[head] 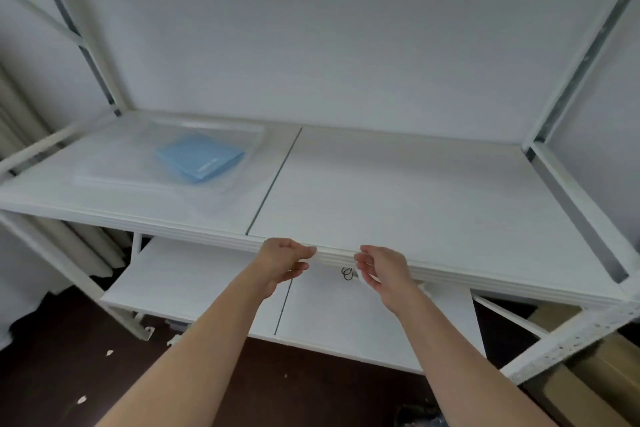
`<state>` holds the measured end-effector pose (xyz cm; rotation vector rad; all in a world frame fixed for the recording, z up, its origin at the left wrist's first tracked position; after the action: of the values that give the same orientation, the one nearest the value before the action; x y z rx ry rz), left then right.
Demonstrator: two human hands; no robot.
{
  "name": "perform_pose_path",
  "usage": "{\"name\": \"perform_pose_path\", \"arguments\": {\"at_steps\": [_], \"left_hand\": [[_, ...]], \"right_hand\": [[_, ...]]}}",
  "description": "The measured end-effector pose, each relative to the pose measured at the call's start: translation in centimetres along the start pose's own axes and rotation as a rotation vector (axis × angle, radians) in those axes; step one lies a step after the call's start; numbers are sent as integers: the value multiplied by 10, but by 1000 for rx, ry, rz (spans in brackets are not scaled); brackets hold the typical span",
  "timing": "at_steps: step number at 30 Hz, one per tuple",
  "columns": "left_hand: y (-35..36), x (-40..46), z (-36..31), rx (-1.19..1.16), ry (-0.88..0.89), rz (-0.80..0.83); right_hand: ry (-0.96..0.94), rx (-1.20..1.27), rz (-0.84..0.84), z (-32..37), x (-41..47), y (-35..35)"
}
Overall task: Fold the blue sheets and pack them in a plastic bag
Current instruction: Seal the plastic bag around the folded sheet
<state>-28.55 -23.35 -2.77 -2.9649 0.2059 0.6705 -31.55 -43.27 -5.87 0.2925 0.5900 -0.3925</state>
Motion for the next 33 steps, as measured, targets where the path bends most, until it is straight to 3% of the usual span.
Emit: {"name": "perform_pose_path", "arguments": {"at_steps": [8, 26, 33], "left_hand": [[-99, 17, -16, -122, 2, -159], [-205, 115, -57, -202, -49, -348], [-238, 171, -97, -219, -38, -485]], "right_hand": [[-69, -101, 94, 4, 8, 110], [-35, -218, 267, 36, 105, 253], [-93, -246, 189, 72, 166, 290]]}}
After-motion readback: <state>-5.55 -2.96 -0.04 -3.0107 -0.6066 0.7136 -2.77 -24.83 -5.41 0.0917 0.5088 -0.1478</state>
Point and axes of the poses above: each hand's wrist, its own x-axis towards the middle knuckle, its own y-axis out of the palm, z = x × y, the point moved 3 cm from there along x, towards the middle knuckle, and after that the axes turned 3 degrees about y, right-handed, at the moved point
